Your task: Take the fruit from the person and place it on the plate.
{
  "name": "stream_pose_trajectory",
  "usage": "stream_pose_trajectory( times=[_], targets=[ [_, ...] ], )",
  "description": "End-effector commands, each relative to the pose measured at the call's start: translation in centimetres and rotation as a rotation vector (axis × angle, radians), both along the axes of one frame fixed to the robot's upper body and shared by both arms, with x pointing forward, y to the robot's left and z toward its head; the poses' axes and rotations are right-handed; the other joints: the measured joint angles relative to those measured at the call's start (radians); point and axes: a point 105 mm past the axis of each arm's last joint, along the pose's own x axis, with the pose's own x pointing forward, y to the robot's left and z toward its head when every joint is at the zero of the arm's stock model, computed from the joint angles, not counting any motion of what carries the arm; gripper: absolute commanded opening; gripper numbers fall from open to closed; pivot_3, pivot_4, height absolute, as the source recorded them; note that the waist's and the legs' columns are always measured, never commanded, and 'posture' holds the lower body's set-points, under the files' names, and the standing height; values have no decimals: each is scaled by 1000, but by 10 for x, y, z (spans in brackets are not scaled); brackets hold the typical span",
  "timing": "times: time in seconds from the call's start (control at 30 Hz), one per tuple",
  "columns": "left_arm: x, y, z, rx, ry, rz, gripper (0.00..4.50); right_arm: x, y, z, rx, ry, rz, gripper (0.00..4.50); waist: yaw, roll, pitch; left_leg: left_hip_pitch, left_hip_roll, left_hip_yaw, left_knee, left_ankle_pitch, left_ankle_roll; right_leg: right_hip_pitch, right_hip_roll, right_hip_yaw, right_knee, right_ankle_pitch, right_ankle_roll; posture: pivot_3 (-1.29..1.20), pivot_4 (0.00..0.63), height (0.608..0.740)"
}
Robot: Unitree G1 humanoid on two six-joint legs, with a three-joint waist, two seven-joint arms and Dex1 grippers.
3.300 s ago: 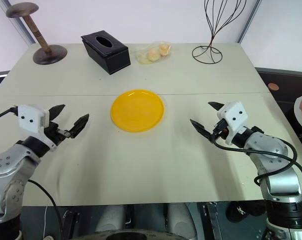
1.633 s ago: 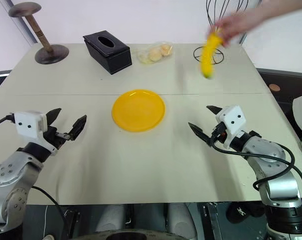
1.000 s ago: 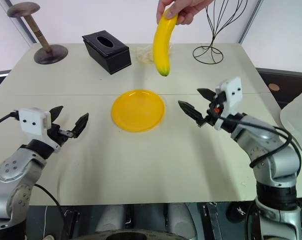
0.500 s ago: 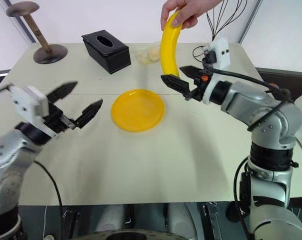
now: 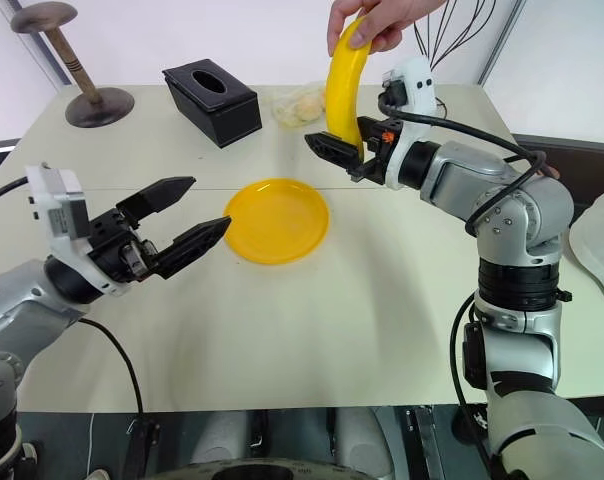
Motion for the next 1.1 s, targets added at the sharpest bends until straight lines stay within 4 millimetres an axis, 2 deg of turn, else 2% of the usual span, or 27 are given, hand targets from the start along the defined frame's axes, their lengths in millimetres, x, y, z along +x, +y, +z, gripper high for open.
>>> stream_pose_trajectory(
  times=[0.03,0.1,0.2,0.23,0.33,0.37,0.6,0.67,0.73,0.83,0.9,0.97,1.1],
  targets=[
    [-3,-1,7,8,-40,5,4478,-1,2,21,20,-74,8,4460,0,0,0,0,0,0,0,0,0,0,0,0,0,0,0,0,150,740],
    [-1,-1,6,14,-42,15,4478,1,1,22,22,-78,-6,4460,0,0,0,0,0,0,0,0,0,0,0,0,0,0,0,0,150,740],
    [0,-2,5,12,-42,22,4500,4,0,23,30,-84,-13,3619,0,0,0,0,0,0,0,0,0,0,0,0,0,0,0,0,150,740],
    [0,-2,5,12,-43,23,4500,4,0,24,31,-85,-14,3223,0,0,0,0,0,1,0,0,0,0,0,0,0,0,0,0,150,740],
    [0,-2,6,10,-50,30,4500,5,0,25,33,-91,-16,1636,0,1,0,0,0,1,0,0,0,0,0,0,0,0,0,0,150,740],
    [1,-2,6,9,-53,33,4500,5,0,24,34,-88,-19,1352,-1,1,0,0,0,1,0,0,0,0,0,0,0,0,0,0,150,740],
    [1,6,11,0,-54,59,4500,7,-3,18,7,-78,-46,1319,1,0,0,0,0,1,-1,0,0,0,0,0,0,0,0,0,150,740],
    [2,9,10,-1,-43,70,4500,7,-4,7,-19,-62,-58,1319,1,0,0,0,0,1,-1,0,0,0,0,0,0,0,0,0,150,740],
    [4,13,6,-6,-18,95,4500,5,0,-11,-44,-32,-56,1319,1,0,0,0,0,1,-1,0,0,0,0,0,-1,0,0,0,150,740],
    [9,25,-9,-6,40,179,4500,7,8,-57,-112,77,-99,1319,-3,0,0,0,0,1,-1,0,0,-1,0,0,-1,0,0,0,150,740],
    [10,31,-17,-3,70,220,4500,8,13,-77,-137,129,-123,1319,-6,1,0,0,0,1,-1,0,0,-1,0,1,0,0,0,0,150,740],
    [9,38,-25,6,99,260,4500,9,22,-93,-154,169,-142,1319,-7,2,1,0,0,1,-2,0,0,-2,0,1,0,0,0,0,150,740],
    [1,50,-40,36,155,311,4500,10,45,-111,-144,217,-111,1319,-5,2,1,0,0,0,-2,0,0,-3,0,1,0,0,0,0,150,740]
  ],
)
